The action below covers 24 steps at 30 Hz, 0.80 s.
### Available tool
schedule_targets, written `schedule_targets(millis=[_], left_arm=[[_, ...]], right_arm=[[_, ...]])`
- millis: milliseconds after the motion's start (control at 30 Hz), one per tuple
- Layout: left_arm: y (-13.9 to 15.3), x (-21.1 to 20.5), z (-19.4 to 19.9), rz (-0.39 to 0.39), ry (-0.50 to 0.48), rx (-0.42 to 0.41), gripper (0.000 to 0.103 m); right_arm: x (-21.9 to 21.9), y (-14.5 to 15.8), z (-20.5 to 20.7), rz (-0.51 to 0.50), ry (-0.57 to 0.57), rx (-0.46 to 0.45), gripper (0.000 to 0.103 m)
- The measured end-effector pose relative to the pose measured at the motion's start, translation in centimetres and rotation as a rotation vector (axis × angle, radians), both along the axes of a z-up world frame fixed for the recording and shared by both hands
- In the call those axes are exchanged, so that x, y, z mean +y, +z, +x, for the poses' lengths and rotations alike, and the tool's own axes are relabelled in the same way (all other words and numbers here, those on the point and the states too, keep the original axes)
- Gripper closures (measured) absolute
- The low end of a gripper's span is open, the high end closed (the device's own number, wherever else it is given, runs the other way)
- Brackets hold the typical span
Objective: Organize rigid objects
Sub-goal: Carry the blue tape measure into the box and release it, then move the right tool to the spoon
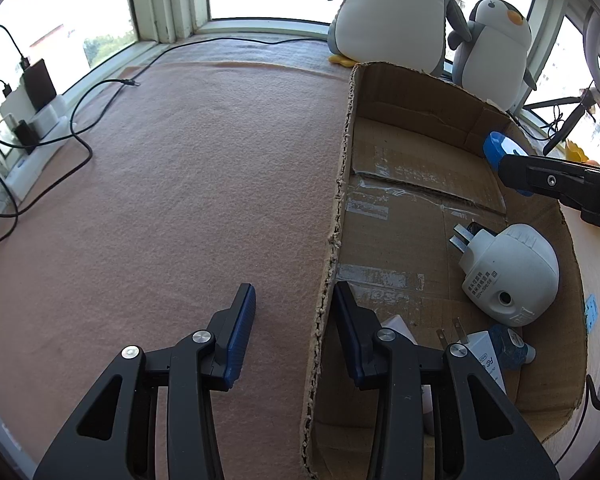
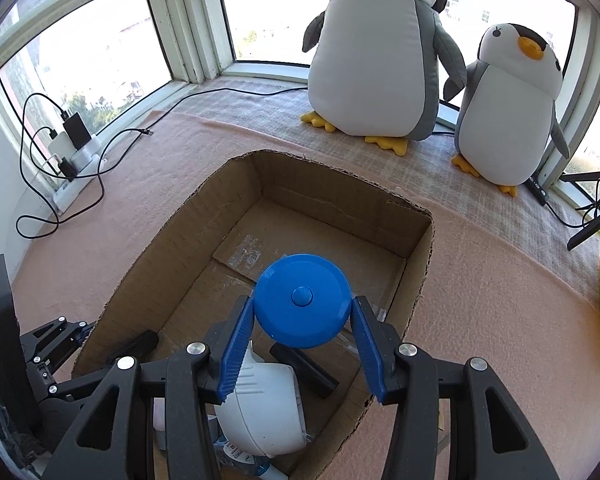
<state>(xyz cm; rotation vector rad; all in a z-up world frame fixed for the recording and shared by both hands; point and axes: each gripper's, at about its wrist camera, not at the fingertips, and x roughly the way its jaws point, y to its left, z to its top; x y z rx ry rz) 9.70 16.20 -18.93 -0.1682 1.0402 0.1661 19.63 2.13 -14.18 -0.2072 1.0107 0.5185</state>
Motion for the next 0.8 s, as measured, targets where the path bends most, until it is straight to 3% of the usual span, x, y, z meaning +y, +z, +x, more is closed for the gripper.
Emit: schedule_targets(millis=[200,433,800], left_arm=[[0.0,0.0,0.0,-0.001,0.0,0.0,0.065],[0.0,0.0,0.0,0.0,0.0,0.0,0.065],[0.0,0.0,0.0,0.0,0.0,0.0,0.065]], right_arm=[[-0.4,0.3,0.1,0.011,-0.009,-0.006,0.051],[-1.7,1.0,0.1,0.041,-0.036,-0.001,0.051],[-8.6,2.2,0.2,0.094,-0.156,0.009,0.051]])
